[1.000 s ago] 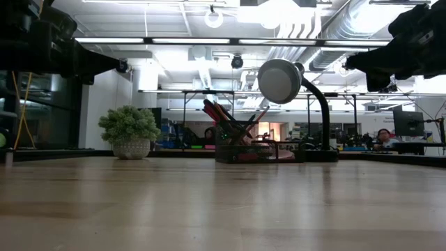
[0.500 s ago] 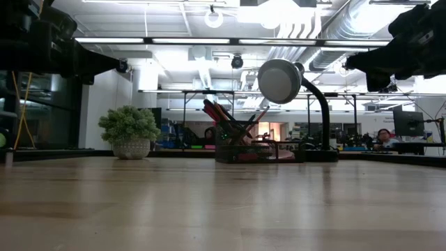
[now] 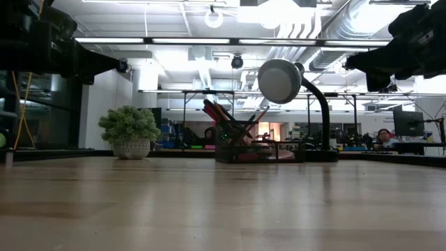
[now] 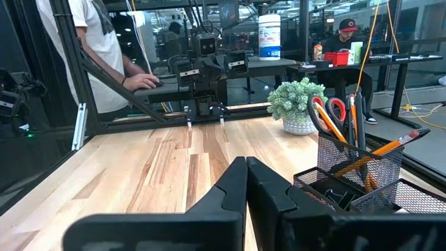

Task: Pick and place office supplies into organizer
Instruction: Return to Home Position

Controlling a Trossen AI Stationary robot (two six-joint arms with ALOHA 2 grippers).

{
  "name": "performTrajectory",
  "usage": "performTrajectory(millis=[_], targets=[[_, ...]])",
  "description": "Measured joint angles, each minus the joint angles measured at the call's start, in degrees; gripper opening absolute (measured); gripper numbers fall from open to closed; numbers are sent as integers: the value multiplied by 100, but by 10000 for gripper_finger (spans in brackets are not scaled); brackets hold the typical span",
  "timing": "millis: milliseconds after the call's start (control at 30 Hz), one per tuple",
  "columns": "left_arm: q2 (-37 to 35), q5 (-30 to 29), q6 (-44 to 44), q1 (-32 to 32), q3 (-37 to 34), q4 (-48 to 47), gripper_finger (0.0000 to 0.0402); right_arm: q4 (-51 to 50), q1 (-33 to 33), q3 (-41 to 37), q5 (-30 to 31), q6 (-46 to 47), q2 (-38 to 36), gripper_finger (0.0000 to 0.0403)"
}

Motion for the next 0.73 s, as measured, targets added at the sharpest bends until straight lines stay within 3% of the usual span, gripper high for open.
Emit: performTrajectory(millis=[733], targets=[[-1, 0, 1, 1, 0, -1, 1, 0, 0, 0, -2, 0, 1, 7]])
